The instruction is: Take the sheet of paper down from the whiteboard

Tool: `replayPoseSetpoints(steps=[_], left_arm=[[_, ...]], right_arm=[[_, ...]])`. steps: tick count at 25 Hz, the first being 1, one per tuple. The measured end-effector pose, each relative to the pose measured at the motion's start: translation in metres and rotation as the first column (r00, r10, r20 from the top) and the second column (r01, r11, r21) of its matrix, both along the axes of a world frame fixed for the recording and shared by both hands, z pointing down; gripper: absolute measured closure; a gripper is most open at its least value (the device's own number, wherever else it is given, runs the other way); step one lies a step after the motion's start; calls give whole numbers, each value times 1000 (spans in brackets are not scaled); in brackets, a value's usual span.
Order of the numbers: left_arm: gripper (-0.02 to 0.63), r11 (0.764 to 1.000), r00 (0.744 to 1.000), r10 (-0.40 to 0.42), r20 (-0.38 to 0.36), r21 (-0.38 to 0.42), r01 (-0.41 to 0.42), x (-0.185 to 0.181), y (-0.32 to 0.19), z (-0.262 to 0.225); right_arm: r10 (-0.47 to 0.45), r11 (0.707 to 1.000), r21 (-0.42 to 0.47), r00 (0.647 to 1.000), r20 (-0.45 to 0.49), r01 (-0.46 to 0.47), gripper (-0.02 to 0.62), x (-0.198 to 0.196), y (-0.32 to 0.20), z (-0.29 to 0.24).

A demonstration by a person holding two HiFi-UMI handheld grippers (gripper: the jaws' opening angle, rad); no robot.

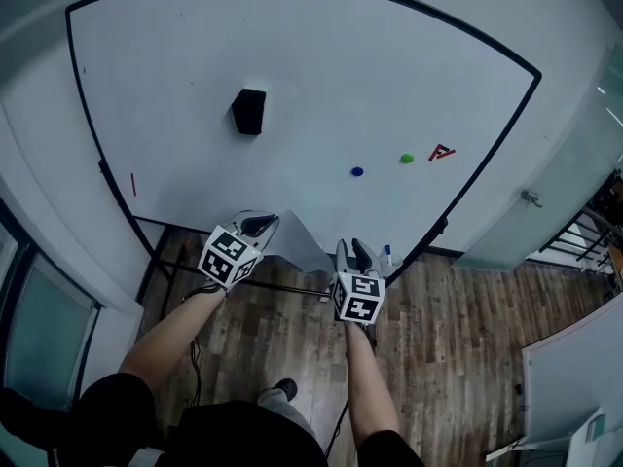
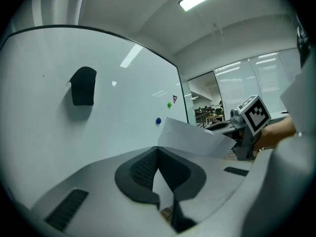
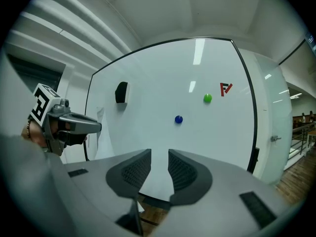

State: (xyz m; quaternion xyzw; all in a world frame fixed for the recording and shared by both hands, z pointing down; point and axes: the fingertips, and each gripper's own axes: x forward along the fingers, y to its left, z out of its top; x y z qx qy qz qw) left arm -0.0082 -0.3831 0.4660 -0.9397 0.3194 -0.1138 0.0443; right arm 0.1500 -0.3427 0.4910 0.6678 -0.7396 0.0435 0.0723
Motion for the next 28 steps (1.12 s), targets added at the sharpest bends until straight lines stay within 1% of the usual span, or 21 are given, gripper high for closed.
replayPoseSetpoints(steps=[5,12,19,28], left_arm=[[585,1000,1000,3,8,-11,-3,-9,24,10],[584,1000,1000,-12,7,-14,12,-20,43,13],[584,999,1000,-31,5,-8,31,-31,48,10],[585,999,999,-40,1,-9,40,-34,48,7]], right_arm=[[9,1000,-9,1000,9,-9,488,-5,29,4],[13,1000,-1,1000,5,-13,509,-5,53,-1],[16,1000,5,1000,6,-16,519,-6,63,-3],[22,1000,15,1000,0,-22,543,-1,65,-7]])
